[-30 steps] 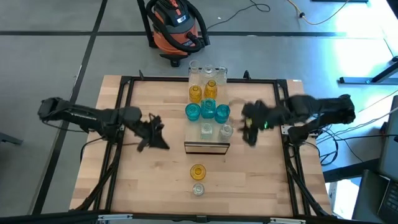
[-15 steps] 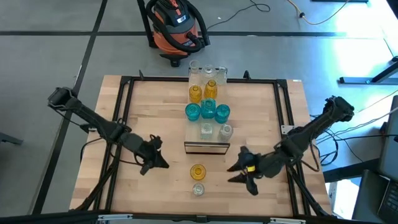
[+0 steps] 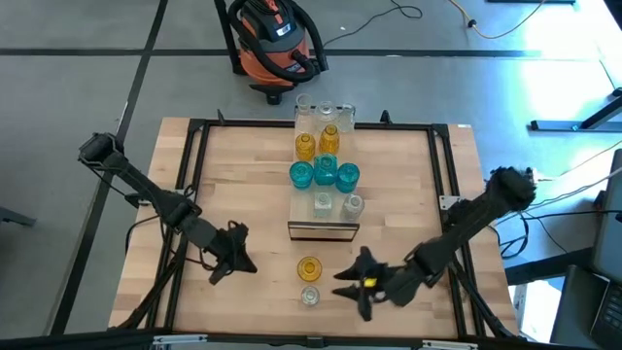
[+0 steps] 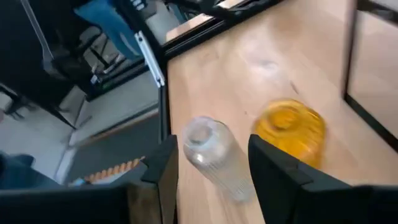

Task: Sort vases onto shelf
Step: Put the transparent vase on the shelf aligned with the other transparent vases

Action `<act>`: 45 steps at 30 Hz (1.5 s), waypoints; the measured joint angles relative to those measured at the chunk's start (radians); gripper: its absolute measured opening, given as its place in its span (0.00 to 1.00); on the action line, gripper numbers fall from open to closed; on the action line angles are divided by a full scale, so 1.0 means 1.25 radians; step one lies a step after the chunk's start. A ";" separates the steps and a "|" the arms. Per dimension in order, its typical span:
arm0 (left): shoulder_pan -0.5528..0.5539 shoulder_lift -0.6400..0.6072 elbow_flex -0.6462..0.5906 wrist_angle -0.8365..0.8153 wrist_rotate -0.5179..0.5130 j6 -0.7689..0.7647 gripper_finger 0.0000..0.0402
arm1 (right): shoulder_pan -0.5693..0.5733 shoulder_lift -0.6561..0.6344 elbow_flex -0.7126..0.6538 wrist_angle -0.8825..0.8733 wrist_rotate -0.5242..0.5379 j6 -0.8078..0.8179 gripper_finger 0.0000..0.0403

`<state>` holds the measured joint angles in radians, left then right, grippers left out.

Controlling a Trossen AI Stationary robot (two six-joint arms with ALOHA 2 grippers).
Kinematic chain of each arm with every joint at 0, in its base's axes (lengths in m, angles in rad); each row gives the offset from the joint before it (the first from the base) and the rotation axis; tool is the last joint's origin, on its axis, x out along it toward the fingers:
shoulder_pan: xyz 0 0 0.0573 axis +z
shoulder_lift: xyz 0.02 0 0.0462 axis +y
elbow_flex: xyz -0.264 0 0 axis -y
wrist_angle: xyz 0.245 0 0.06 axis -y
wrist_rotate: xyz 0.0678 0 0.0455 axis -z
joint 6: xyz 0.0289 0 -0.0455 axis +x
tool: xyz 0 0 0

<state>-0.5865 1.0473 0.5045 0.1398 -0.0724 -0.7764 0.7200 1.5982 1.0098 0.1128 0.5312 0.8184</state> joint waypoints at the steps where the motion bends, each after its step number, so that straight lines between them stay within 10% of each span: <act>1: 0.000 0.000 0.000 0.000 0.007 0.012 0.00 | 0.000 0.032 0.031 -0.005 0.003 -0.021 0.39; 13: -0.048 0.000 0.000 0.003 -0.012 0.058 0.00 | 0.000 0.301 0.376 -0.244 0.090 -0.139 0.39; 45: -0.089 0.000 0.000 0.002 -0.037 0.037 0.00 | -0.059 0.359 0.393 -0.223 0.064 -0.070 0.23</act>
<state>-0.6971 1.0470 0.5047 0.1421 -0.1185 -0.7296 0.6468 2.0464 1.5007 -0.1660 0.6117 0.7310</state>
